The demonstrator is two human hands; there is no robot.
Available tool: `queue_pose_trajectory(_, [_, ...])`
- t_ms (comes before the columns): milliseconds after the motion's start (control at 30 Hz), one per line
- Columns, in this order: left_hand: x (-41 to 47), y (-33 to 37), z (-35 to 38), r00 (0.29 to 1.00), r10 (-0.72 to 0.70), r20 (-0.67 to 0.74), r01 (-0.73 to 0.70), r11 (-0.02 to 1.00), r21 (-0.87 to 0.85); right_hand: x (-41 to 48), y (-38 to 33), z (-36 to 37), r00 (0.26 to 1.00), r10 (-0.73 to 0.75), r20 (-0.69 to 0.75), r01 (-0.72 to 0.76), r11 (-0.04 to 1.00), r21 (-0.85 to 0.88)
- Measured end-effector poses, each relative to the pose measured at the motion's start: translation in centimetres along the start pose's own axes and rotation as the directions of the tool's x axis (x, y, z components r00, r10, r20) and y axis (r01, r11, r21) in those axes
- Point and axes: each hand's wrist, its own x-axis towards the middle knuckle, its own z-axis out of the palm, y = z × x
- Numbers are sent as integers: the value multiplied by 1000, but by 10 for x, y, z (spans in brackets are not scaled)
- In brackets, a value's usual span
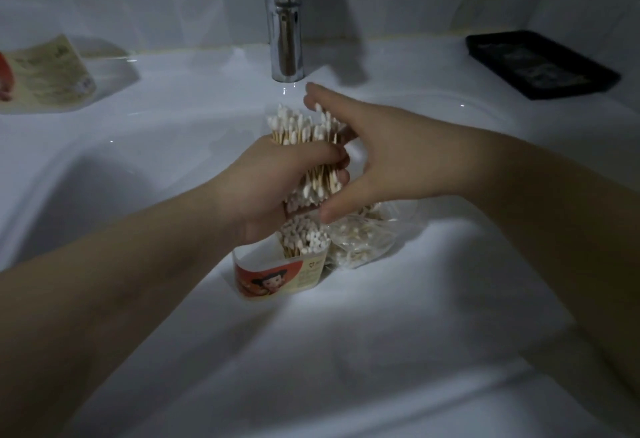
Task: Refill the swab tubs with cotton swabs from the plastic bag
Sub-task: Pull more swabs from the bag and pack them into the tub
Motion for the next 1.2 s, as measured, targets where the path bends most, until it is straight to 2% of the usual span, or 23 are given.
queue_pose_trajectory(133, [0, 1, -2, 1000, -26, 5, 26, 999, -32, 7, -2, 7, 995, -64, -76, 46, 974, -224])
queue_pose_trajectory(233, [0, 2, -2, 999, -44, -4, 44, 998, -53, 9, 0, 7, 986, -123, -115, 97, 974, -206])
queue_pose_trajectory(367, [0, 3, -3, 997, -73, 4, 73, 993, -91, 5, -4, 6, 996, -72, -54, 63, 987, -146])
queue_pose_trajectory(533, [-2, 2, -1, 992, -114, 50, 118, 988, -96, 11, -1, 10, 987, -136, -91, 106, 955, -277])
queue_pose_trajectory(667, [-1, 2, -2, 982, -187, 38, 190, 978, -89, 9, -3, 8, 995, -97, -6, 93, 975, -202])
queue_pose_trajectory(867, [-3, 5, 1, 985, -170, 44, 174, 977, -121, 10, -2, 7, 984, -164, -69, 127, 919, -373])
queue_pose_trajectory(1067, [-2, 7, 3, 994, -104, 23, 105, 993, -56, 5, -4, -3, 995, -75, -72, 54, 963, -264])
queue_pose_trajectory(1200, [4, 7, -3, 993, -46, -106, 40, 997, -60, 0, 2, -10, 988, 152, -16, -153, 980, -125])
